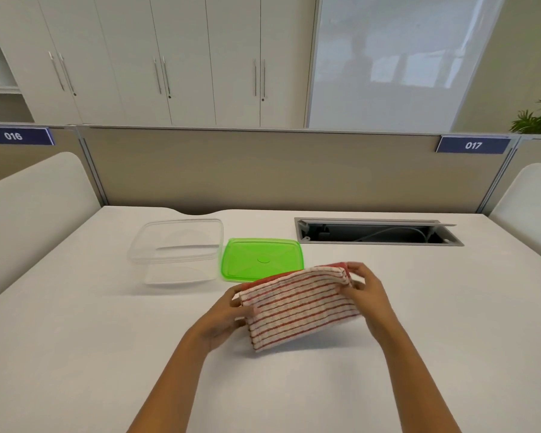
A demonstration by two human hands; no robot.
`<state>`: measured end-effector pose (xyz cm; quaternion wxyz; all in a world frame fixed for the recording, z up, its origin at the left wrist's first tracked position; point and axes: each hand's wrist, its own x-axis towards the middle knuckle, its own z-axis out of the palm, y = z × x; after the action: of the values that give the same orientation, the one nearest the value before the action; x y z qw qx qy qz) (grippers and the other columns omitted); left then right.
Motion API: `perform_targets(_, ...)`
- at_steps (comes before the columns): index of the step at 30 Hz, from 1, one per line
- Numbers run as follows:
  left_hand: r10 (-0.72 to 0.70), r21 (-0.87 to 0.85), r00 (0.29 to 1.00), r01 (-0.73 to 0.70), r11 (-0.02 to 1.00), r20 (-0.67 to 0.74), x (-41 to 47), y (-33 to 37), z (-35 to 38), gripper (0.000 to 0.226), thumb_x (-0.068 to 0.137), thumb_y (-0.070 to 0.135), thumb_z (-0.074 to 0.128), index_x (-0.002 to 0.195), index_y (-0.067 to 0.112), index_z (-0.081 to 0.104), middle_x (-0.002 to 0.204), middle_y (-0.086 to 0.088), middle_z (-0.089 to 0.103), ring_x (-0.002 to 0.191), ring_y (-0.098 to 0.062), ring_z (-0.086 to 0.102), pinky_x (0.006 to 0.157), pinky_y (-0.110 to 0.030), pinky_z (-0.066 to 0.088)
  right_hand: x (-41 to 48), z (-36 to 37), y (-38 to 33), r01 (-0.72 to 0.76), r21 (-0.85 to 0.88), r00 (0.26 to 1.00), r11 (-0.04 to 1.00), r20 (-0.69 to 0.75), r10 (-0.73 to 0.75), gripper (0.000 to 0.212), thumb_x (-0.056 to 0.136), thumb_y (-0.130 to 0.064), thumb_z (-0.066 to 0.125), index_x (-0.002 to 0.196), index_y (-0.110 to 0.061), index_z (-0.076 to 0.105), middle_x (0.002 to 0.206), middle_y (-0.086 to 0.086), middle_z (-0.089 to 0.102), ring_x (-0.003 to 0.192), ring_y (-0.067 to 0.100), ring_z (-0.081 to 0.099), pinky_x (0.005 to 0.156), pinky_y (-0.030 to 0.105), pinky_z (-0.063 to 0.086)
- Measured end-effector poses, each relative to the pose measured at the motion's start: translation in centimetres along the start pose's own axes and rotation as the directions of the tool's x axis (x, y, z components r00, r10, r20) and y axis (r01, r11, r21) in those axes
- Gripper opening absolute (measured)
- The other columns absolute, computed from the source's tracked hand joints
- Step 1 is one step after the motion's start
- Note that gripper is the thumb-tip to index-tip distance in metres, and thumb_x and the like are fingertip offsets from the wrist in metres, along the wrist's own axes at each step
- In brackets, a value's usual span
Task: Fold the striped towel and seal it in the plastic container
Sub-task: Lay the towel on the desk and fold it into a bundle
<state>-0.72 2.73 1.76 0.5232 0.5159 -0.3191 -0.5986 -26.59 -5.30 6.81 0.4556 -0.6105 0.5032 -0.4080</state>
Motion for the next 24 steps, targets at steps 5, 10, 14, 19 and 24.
perform_targets(5,-0.089,0.674,0.97,-0.089,0.733,0.225,-1.3,3.0,0.9,0.077,0.065,0.037,0.081,0.131,0.029,0.042,0.127,0.008,0.058,0.116,-0.011,0.055,0.099,-0.03,0.046,-0.4,-0.4,-6.5,0.243,-0.085,0.957,0.966,0.182,-0.224,0.041,0.084,-0.003,0.059,0.097,-0.041,0.061,0.098,-0.011,0.069,0.092,0.007,0.064,0.07,0.019,0.05)
perform_targets(10,0.12,0.601,0.966,-0.237,0.764,0.228,-1.7,4.4,5.8,0.053,0.066,0.054,0.073,0.108,0.06,0.042,0.105,0.035,0.054,0.094,0.011,0.056,0.071,-0.012,0.046,-0.9,2.2,-10.7,0.409,-0.187,0.887,0.893,0.313,-0.34,0.049,0.078,0.004,0.05,0.091,-0.041,0.064,0.085,-0.018,0.069,0.083,-0.014,0.061,0.065,0.001,0.046)
perform_targets(14,0.42,0.458,0.903,-0.414,0.787,0.096,-1.5,3.6,7.9,0.027,0.079,0.048,0.063,0.102,0.051,0.05,0.103,0.028,0.06,0.095,0.008,0.059,0.07,-0.008,0.049,-0.5,3.9,-12.0,0.481,-0.214,0.867,0.85,0.262,-0.424,0.045,0.078,0.006,0.051,0.099,-0.032,0.063,0.083,-0.022,0.064,0.082,-0.018,0.058,0.067,0.0,0.045)
perform_targets(19,0.537,0.365,0.84,-0.478,0.799,-0.075,-1.6,4.0,8.2,0.017,0.089,0.037,0.052,0.106,0.04,0.052,0.103,0.019,0.062,0.095,-0.001,0.062,0.068,-0.006,0.051,0.8,5.3,-10.8,0.489,-0.277,0.863,0.827,0.017,-0.504,0.043,0.086,-0.007,0.061,0.122,-0.028,0.053,0.117,-0.013,0.055,0.1,0.0,0.051,0.084,0.01,0.042)
perform_targets(24,0.426,0.203,0.886,-0.39,0.898,-0.184,-1.3,5.2,6.9,0.011,0.092,0.042,0.043,0.098,0.045,0.052,0.106,0.01,0.064,0.095,-0.01,0.066,0.068,-0.018,0.054,0.8,5.8,-6.7,0.067,0.038,0.997,0.997,-0.038,-0.065,0.064,0.084,-0.038,0.065,0.139,-0.023,0.034,0.142,0.002,0.043,0.118,0.015,0.049,0.092,0.033,0.046)
